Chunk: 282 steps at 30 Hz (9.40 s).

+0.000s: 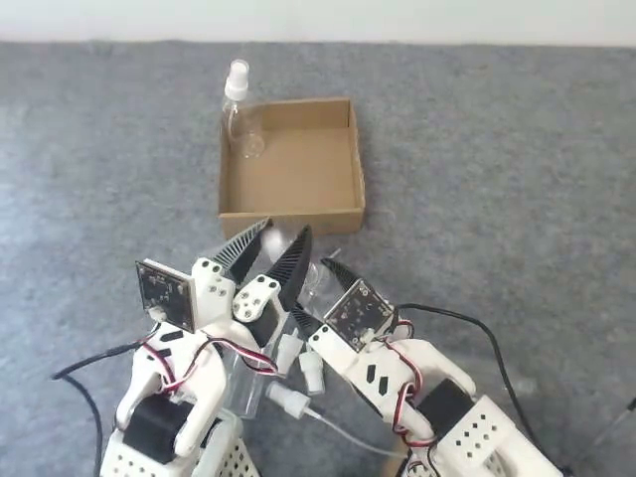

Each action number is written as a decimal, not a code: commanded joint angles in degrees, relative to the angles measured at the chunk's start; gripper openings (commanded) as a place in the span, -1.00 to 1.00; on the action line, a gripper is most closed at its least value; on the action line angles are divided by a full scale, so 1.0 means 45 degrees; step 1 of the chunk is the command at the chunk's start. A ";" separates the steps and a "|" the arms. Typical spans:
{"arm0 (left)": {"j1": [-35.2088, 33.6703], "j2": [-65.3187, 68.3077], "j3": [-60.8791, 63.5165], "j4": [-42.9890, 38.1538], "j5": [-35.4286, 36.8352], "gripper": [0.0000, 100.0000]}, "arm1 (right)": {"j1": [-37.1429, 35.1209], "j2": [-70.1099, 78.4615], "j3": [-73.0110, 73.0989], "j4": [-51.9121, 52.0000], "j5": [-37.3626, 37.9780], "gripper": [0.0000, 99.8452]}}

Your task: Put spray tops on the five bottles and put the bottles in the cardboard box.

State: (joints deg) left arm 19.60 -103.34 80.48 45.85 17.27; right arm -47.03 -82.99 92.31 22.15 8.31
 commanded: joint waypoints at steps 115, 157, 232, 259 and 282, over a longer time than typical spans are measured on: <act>0.0391 -0.0254 -0.0518 0.1485 -0.4571 -0.76 | 0.0186 -0.4562 0.0527 0.1866 -0.0039 -0.78; -0.9143 -0.0254 0.2120 0.2364 -0.4591 -0.75 | 0.1162 -0.4562 0.0879 0.1885 -0.0078 -0.78; -0.9162 -0.0254 0.3175 0.1231 -0.4669 -0.75 | 0.1983 0.8742 -1.1136 0.0772 -0.0137 -0.78; -0.9162 -0.0254 0.3175 0.1231 -0.4669 -0.75 | 0.1983 1.5971 -1.5004 -0.4269 -0.0137 -0.78; -0.9162 -0.0234 0.3175 0.1270 -0.4669 -0.75 | 0.1416 2.4821 -2.2115 -0.4190 -0.0137 -0.78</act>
State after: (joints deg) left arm -21.45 -103.52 95.08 52.97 -3.47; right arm -40.18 28.75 -1.32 4.57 7.43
